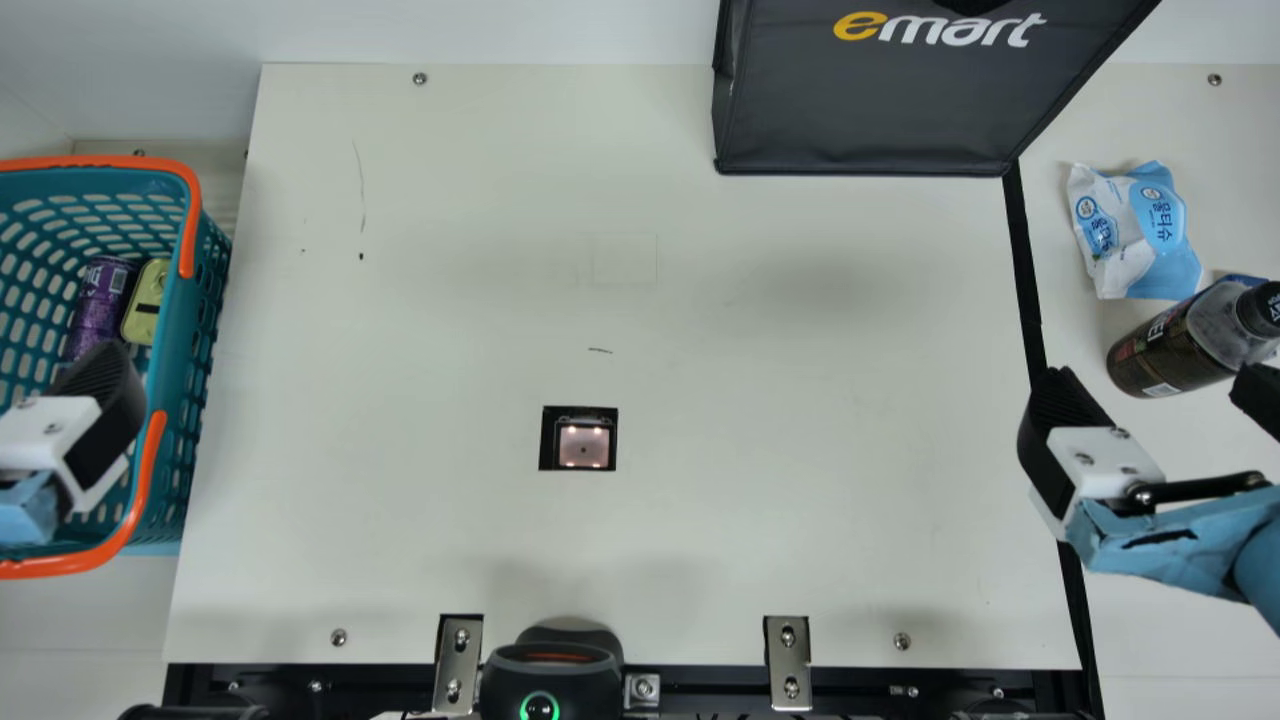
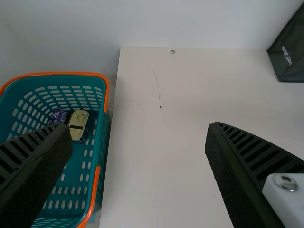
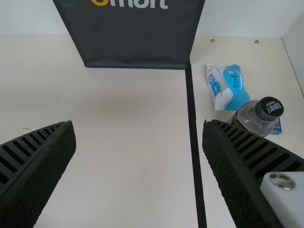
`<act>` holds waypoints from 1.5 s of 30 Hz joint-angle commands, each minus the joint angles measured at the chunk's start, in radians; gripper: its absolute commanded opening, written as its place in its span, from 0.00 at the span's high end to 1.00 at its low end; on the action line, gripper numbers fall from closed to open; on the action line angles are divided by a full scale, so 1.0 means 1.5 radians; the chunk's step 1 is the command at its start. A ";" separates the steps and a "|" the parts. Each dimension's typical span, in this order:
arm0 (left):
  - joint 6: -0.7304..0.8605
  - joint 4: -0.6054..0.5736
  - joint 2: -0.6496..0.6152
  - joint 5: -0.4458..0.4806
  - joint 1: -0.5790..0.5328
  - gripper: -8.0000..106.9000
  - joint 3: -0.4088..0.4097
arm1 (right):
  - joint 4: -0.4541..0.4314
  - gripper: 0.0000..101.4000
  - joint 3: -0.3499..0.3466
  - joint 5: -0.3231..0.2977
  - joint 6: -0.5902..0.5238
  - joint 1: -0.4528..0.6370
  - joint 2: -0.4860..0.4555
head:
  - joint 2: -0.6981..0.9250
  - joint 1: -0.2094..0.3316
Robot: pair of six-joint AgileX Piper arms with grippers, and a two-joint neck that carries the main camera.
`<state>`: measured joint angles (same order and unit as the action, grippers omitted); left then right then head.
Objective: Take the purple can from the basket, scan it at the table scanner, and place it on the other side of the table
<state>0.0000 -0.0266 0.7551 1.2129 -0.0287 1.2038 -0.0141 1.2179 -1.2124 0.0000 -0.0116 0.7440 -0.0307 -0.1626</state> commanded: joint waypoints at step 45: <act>-0.043 0.017 0.019 -0.018 0.049 0.15 -0.008 | 0.000 0.06 0.000 0.000 0.000 0.000 0.000 | 0.235 0.016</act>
<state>-0.0506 0.0000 0.7805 1.1915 0.0279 1.1941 -0.0141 1.2179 -1.2126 0.0000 -0.0116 0.7440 0.3175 -0.1641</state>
